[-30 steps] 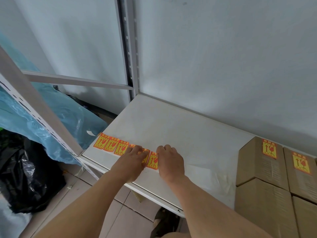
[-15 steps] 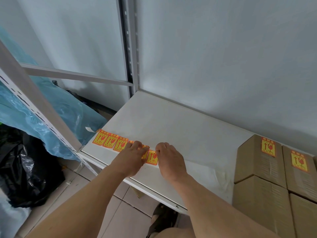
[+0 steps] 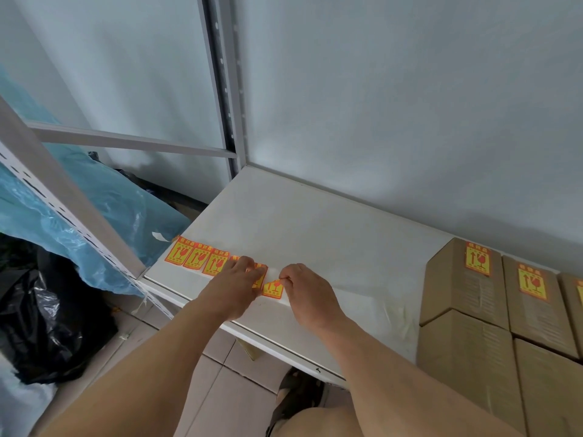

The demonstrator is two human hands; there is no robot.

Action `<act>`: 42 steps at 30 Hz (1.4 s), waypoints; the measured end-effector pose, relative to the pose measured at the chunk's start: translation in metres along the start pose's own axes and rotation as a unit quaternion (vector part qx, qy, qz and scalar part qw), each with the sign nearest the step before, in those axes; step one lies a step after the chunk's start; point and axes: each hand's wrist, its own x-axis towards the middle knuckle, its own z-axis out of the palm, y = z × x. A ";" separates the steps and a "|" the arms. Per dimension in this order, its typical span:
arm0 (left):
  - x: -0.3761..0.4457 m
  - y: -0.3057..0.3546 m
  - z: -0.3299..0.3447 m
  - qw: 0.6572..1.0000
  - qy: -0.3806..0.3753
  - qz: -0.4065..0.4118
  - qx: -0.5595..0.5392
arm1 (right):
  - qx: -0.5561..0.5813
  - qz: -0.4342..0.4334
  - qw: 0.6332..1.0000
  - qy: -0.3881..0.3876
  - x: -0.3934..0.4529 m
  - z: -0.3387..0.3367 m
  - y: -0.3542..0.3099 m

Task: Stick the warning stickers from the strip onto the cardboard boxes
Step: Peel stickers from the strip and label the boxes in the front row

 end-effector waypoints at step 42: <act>-0.072 0.232 -0.052 0.899 0.203 0.368 0.121 | 0.004 0.140 0.990 0.031 -0.213 -0.197 0.106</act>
